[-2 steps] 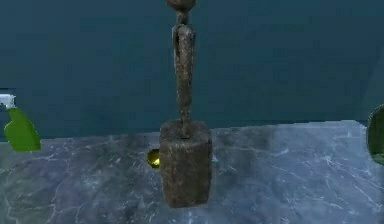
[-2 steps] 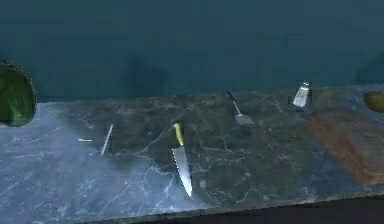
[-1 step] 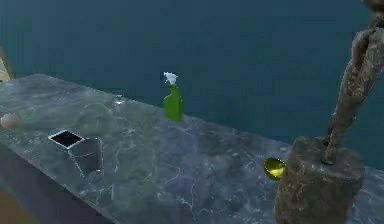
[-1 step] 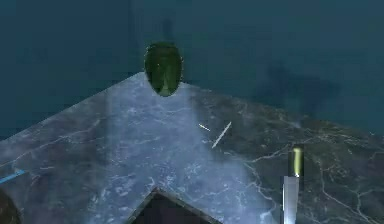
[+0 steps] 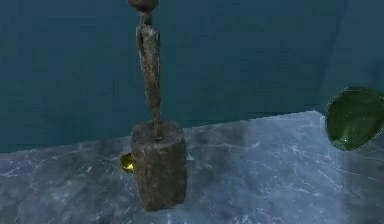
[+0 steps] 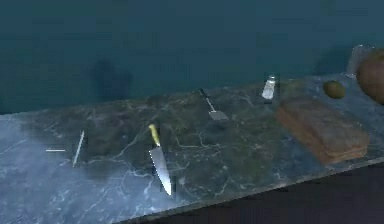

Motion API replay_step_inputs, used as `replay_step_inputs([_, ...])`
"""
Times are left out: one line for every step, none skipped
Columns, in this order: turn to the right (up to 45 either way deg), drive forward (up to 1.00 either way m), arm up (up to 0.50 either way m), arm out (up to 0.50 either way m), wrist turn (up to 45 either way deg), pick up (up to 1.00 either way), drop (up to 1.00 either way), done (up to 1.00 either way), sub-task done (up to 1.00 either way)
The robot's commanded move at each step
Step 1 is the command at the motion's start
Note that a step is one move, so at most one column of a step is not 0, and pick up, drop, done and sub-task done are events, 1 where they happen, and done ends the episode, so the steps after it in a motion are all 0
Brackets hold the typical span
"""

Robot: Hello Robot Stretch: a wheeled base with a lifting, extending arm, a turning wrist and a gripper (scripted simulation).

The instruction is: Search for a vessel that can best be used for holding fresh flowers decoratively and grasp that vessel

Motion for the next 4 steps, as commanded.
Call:
replay_step_inputs([45.0, 0.00, 0.00, 0.00, 0.0, 0.00, 0.00, 0.00, 0.00])
replay_step_inputs([21.0, 0.00, 0.00, 0.00, 0.0, 0.00, 0.00, 0.00, 0.00])
replay_step_inputs([3.0, 0.00, 0.00, 0.00, 0.0, 0.00, 0.00, 0.00, 0.00])
replay_step_inputs([0.0, 0.05, 0.00, 0.00, 0.0, 0.00, 0.00, 0.00, 0.00])
